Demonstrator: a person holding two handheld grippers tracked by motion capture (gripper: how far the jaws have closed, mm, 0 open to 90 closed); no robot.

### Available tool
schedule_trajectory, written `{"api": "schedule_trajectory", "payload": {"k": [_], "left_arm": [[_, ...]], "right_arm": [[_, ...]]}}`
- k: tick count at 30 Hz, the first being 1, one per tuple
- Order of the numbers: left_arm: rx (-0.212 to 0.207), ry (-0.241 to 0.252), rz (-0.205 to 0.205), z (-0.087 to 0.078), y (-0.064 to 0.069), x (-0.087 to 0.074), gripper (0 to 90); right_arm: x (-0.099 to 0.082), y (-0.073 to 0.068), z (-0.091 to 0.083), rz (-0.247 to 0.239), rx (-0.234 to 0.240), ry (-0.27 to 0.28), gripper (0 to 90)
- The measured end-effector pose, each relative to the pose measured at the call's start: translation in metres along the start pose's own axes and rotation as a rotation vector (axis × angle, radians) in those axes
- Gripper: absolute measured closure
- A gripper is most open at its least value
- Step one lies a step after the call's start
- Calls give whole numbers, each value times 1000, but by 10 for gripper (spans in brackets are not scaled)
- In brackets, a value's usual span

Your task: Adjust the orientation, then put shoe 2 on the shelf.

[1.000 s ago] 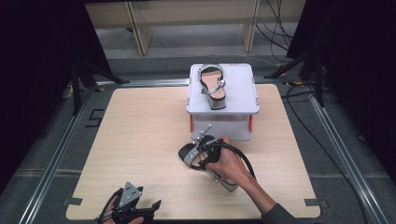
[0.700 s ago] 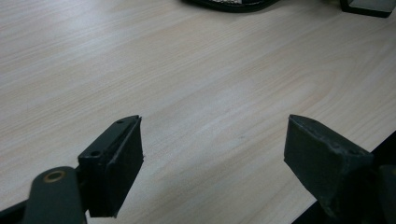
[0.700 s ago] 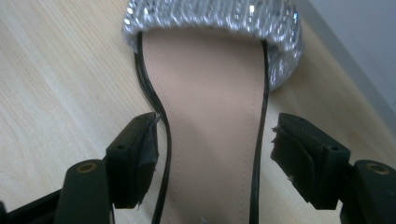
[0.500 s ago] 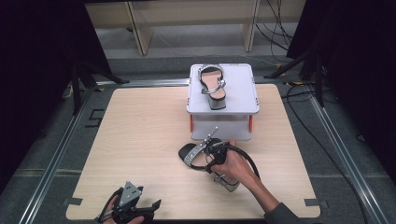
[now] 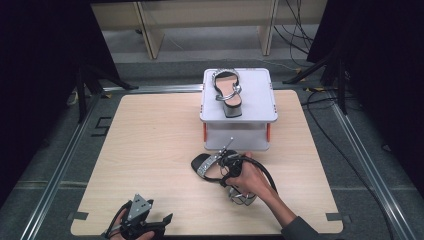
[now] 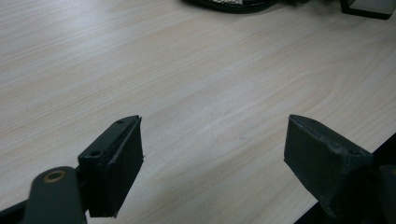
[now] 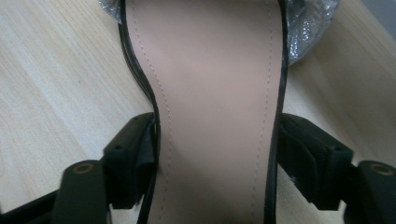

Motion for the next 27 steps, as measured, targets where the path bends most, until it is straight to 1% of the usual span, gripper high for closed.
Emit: {"api": "schedule_trajectory", "payload": {"k": [1,2,3,4,5,6,7,8,9,10,11,12,13,14,15,16,17,18,19,20,21,23,24,25,26,27], "left_arm": [[1,-3,2,0,0,0,193],[3,-7,5,1,0,-1,194],[2,-2,4,1,0,-1,193],[2,-2,9,1,0,-1,193],[4,3,4,1,1,-1,193],[9,-2,9,1,0,-1,193],[24,-20,32,1,-3,-2,193],[15,-14,22,1,-1,-2,193],[6,-7,12,1,0,-1,194],[7,-8,13,1,0,-1,193],[10,-7,11,1,0,-1,193],[8,-1,15,1,-1,-1,194],[11,-7,10,0,0,-1,194],[9,-8,6,0,0,-1,194],[8,-4,4,0,-1,-1,193],[10,-14,12,0,-2,-2,194],[7,-14,16,0,-2,-2,193],[7,-15,13,0,-2,-2,193],[8,-16,12,0,-2,-2,194],[10,-17,30,-1,-4,-2,194],[8,-4,17,0,-3,-2,193],[34,-21,31,0,-6,-3,193],[31,-21,31,-1,-6,-3,193],[34,-20,33,-1,-7,-3,194],[24,-17,28,-1,-5,-3,194],[25,-17,32,-1,-5,-3,195]], "right_arm": [[0,2,1,-27,1,5,319],[0,1,1,-2,8,0,323],[0,0,2,7,22,4,325],[0,1,2,-13,20,8,328],[0,1,2,-4,14,1,330],[0,0,1,-7,14,0,331],[0,1,2,-26,10,4,332],[0,2,2,-35,10,6,333],[0,0,1,-12,13,-1,334],[0,2,1,-40,10,5,335],[0,1,1,-38,5,-3,336],[0,0,0,-46,17,-7,336],[-1,0,0,-53,20,-14,336],[-1,0,0,-72,24,-13,336],[-1,0,0,-65,29,-13,336],[-2,0,0,-57,29,-12,335],[-2,1,0,-65,35,-5,334],[-2,1,0,-56,39,-6,333],[-2,0,0,-52,35,-5,332],[-2,0,1,-57,34,-3,332],[-2,0,1,-57,26,-6,332],[-3,-1,1,-52,25,-13,335],[-2,2,2,-95,13,-2,337],[-1,2,2,-102,7,2,338],[-3,-2,1,-48,6,-16,341],[-3,-1,1,-67,-3,-16,345]]}}
Point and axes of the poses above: each handheld gripper's, and its own axes: z roughly forward along the jaws, x roughly out of its top, y roughly to its right, the point moved 8 cm from there along z, roughly forward along the jaws, and after that the axes turned 11 degrees about -z, right-handed, at the moved point
